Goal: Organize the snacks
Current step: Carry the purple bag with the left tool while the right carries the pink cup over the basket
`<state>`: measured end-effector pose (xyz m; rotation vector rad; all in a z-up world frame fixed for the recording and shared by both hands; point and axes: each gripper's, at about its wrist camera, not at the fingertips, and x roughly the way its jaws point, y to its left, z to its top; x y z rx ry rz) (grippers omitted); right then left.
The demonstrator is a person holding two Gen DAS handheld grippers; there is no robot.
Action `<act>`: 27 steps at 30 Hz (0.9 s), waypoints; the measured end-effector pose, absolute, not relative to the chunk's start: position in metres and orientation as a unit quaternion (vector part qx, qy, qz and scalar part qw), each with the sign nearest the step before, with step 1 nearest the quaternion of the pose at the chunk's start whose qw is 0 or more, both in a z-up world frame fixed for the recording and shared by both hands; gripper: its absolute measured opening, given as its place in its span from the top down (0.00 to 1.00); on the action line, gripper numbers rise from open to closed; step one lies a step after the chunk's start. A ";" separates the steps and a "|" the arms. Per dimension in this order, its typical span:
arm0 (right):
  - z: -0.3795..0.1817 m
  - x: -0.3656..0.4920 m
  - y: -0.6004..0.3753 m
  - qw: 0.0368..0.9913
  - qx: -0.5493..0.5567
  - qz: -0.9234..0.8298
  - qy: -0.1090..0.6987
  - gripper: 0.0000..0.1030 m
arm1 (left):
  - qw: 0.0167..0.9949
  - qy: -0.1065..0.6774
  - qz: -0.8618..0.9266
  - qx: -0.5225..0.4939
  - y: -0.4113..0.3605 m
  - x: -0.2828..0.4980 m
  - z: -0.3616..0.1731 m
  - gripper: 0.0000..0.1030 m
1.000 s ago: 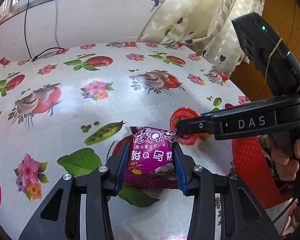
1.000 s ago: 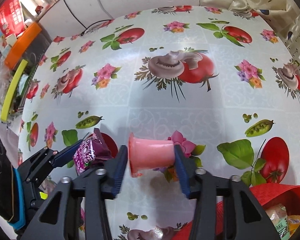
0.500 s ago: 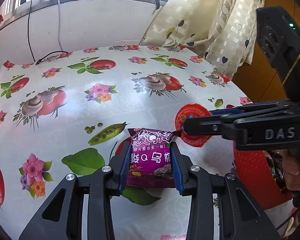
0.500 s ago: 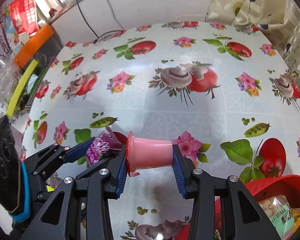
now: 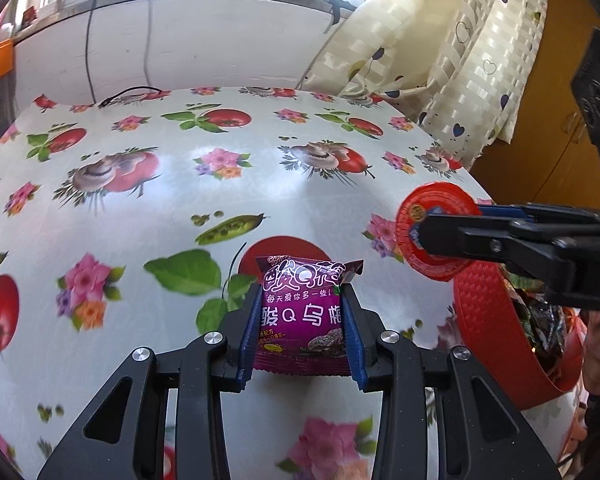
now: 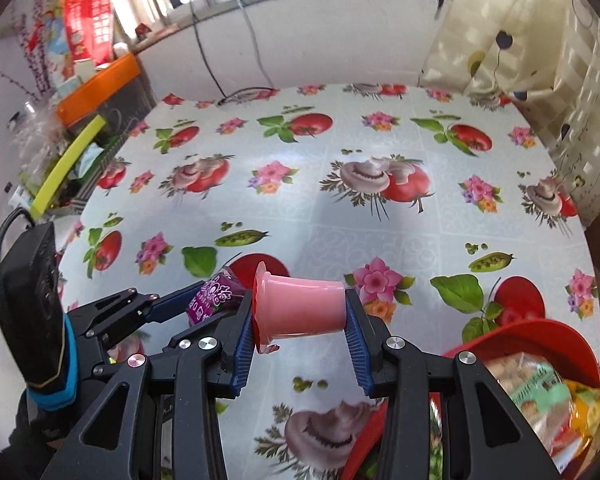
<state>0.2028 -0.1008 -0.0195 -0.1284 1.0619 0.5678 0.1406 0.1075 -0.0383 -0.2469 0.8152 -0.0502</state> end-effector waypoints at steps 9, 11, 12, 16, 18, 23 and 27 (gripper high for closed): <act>-0.002 0.159 -0.108 0.831 -0.071 0.288 0.471 0.63 | 0.915 0.385 -0.003 -0.124 0.102 0.108 -0.020 0.63; 0.001 0.151 -0.111 0.831 -0.066 0.295 0.467 0.63 | 0.915 0.382 0.000 -0.126 0.100 0.103 -0.017 0.63; 0.003 0.148 -0.112 0.831 -0.066 0.296 0.466 0.63 | 0.916 0.381 0.001 -0.127 0.099 0.101 -0.015 0.63; 0.004 0.135 -0.115 0.831 -0.068 0.302 0.462 0.63 | 0.915 0.381 -0.001 -0.135 0.096 0.092 -0.012 0.63; 0.005 0.130 -0.116 0.831 -0.067 0.306 0.461 0.63 | 0.913 0.382 -0.004 -0.141 0.095 0.089 -0.012 0.63; 0.009 0.117 -0.120 0.833 -0.070 0.310 0.452 0.63 | 0.914 0.382 -0.006 -0.141 0.088 0.080 -0.009 0.63; 0.013 0.110 -0.123 0.836 -0.067 0.313 0.447 0.63 | 0.914 0.379 -0.012 -0.144 0.085 0.075 -0.004 0.63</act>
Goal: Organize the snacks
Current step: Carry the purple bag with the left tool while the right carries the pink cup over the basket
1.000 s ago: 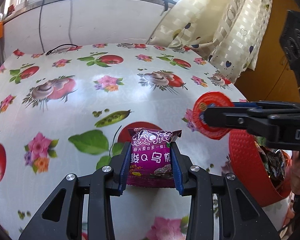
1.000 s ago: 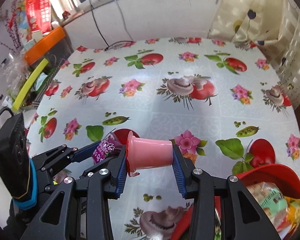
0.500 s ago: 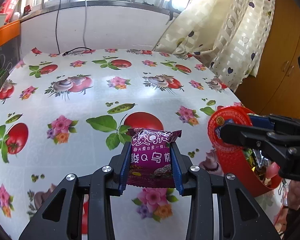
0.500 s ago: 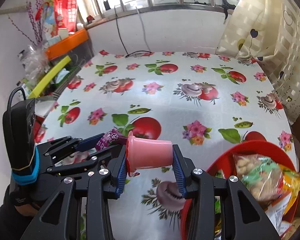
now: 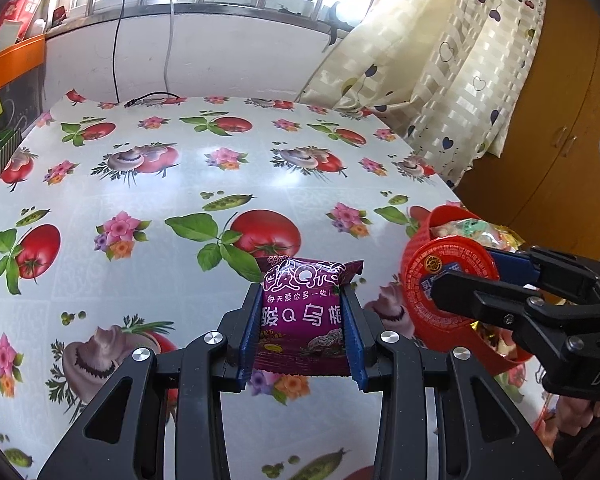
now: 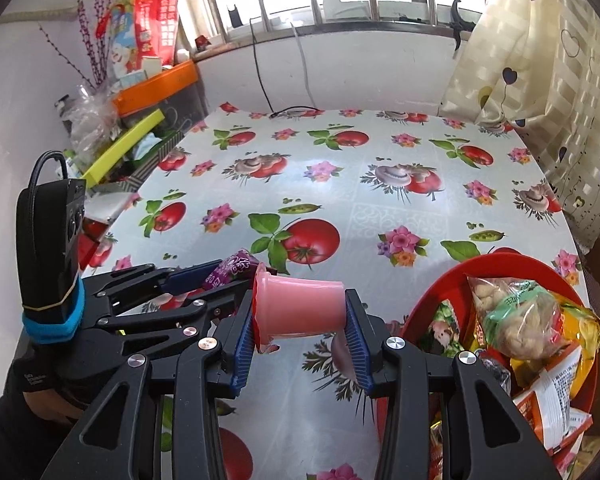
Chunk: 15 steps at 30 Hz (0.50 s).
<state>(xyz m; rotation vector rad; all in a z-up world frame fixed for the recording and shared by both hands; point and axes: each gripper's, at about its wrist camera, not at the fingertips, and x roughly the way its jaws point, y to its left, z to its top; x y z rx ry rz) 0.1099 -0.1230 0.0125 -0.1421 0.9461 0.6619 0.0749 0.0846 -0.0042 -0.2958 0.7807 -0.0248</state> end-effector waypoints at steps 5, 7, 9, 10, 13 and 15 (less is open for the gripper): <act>0.016 0.103 -0.128 0.839 -0.066 0.313 0.441 0.63 | 0.916 0.376 -0.015 -0.141 0.081 0.070 0.001 0.63; 0.017 0.101 -0.130 0.840 -0.065 0.312 0.440 0.63 | 0.916 0.376 -0.017 -0.142 0.079 0.069 0.002 0.63; 0.018 0.099 -0.132 0.841 -0.063 0.311 0.438 0.63 | 0.916 0.376 -0.019 -0.142 0.076 0.068 0.003 0.63; 0.019 0.098 -0.134 0.842 -0.062 0.310 0.438 0.63 | 0.916 0.376 -0.020 -0.141 0.075 0.068 0.004 0.63; 0.023 0.094 -0.139 0.844 -0.060 0.309 0.434 0.63 | 0.917 0.374 -0.026 -0.137 0.070 0.067 0.007 0.63; 0.026 0.092 -0.142 0.847 -0.059 0.308 0.430 0.63 | 0.918 0.372 -0.029 -0.134 0.066 0.066 0.010 0.63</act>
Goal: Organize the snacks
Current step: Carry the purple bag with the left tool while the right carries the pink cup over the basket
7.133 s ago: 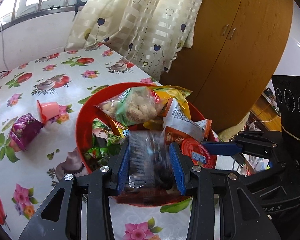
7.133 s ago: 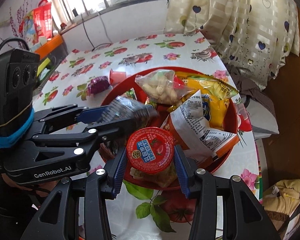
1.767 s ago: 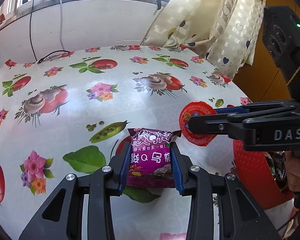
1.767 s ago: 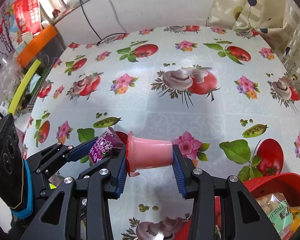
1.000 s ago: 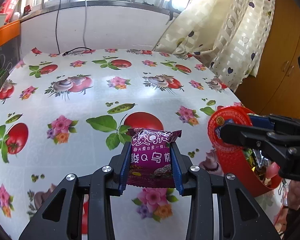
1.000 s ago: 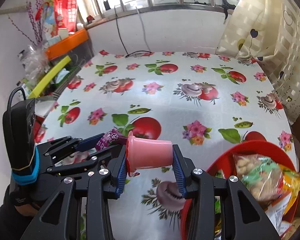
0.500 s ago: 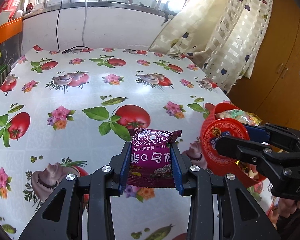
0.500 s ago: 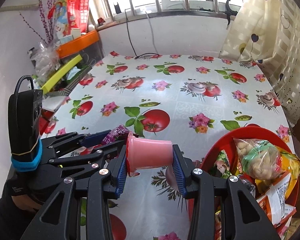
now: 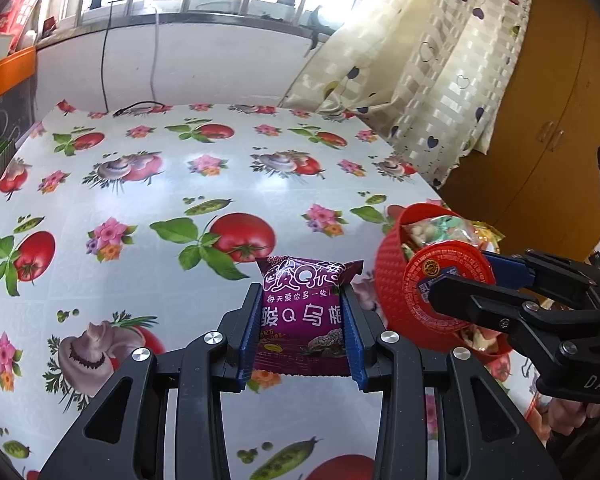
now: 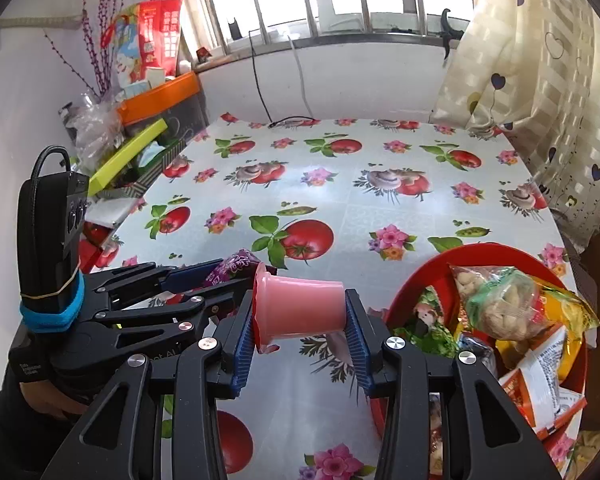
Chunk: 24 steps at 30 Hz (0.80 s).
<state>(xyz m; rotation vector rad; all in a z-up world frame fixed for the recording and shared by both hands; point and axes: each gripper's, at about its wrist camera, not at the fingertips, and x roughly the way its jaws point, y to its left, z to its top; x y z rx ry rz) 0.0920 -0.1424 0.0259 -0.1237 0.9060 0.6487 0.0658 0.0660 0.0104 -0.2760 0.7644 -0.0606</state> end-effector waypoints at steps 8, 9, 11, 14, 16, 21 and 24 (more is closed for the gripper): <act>0.036 0.085 -0.157 0.856 -0.054 0.300 0.418 0.63 | 0.923 0.362 -0.047 -0.122 0.047 0.064 0.023 0.63; 0.037 0.083 -0.160 0.857 -0.053 0.299 0.417 0.63 | 0.924 0.361 -0.050 -0.120 0.044 0.063 0.025 0.63; 0.038 0.081 -0.165 0.859 -0.051 0.297 0.415 0.63 | 0.924 0.360 -0.053 -0.117 0.040 0.063 0.027 0.63; 0.040 0.079 -0.171 0.861 -0.049 0.293 0.412 0.63 | 0.924 0.360 -0.058 -0.113 0.033 0.064 0.029 0.63; 0.041 0.078 -0.177 0.863 -0.046 0.288 0.412 0.63 | 0.924 0.360 -0.062 -0.111 0.028 0.065 0.030 0.63; 0.041 0.076 -0.193 0.868 -0.037 0.276 0.411 0.63 | 0.924 0.360 -0.074 -0.103 0.013 0.067 0.033 0.63; 0.041 0.076 -0.201 0.869 -0.033 0.270 0.413 0.63 | 0.925 0.358 -0.082 -0.098 0.004 0.068 0.034 0.63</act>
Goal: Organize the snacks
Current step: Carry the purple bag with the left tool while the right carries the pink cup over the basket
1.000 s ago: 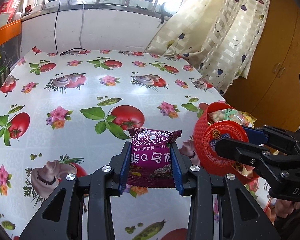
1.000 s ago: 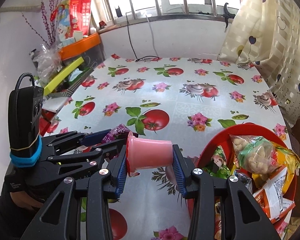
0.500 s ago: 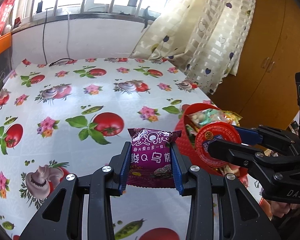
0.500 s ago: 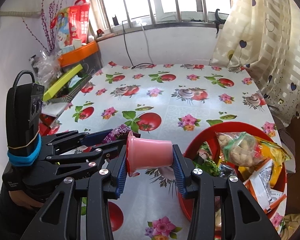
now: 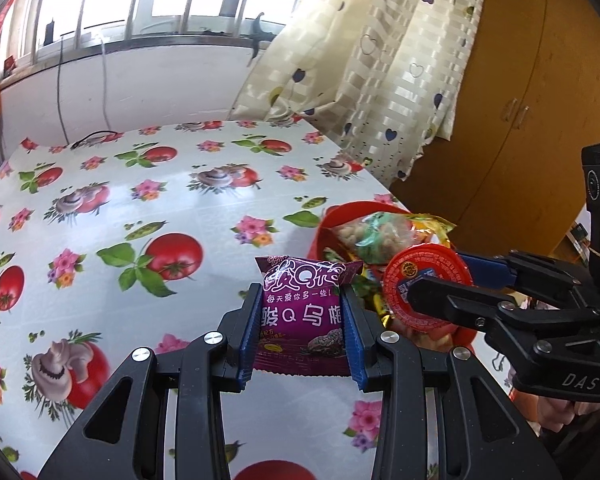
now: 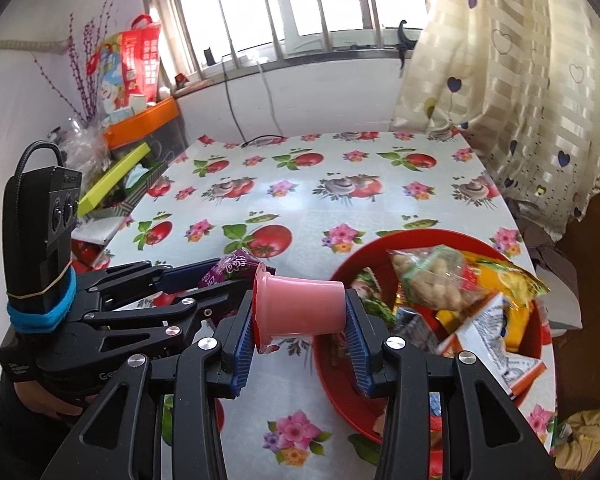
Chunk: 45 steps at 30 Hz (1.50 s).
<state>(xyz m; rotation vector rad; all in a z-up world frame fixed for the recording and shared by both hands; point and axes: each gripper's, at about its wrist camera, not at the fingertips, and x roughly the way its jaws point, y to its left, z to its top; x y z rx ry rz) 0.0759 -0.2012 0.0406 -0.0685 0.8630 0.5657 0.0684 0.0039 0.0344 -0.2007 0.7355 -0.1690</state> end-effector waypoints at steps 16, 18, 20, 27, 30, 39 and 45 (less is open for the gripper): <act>0.039 0.077 -0.244 0.879 -0.014 0.235 0.415 0.63 | 0.922 0.359 -0.114 -0.083 -0.032 0.082 0.037 0.63; 0.039 0.077 -0.250 0.881 -0.011 0.229 0.414 0.63 | 0.922 0.359 -0.117 -0.081 -0.035 0.084 0.036 0.63; 0.040 0.078 -0.256 0.883 -0.008 0.224 0.413 0.63 | 0.922 0.359 -0.121 -0.079 -0.038 0.086 0.036 0.63; 0.040 0.083 -0.277 0.889 0.004 0.198 0.414 0.63 | 0.922 0.356 -0.130 -0.074 -0.046 0.094 0.036 0.63; 0.039 0.082 -0.284 0.889 0.007 0.191 0.415 0.63 | 0.921 0.357 -0.139 -0.068 -0.053 0.097 0.034 0.63; 0.028 0.085 -0.287 0.884 0.008 0.188 0.429 0.63 | 0.919 0.361 -0.148 -0.055 -0.062 0.109 0.027 0.63; 0.022 0.090 -0.287 0.880 0.008 0.187 0.436 0.63 | 0.917 0.366 -0.145 -0.059 -0.061 0.119 0.021 0.63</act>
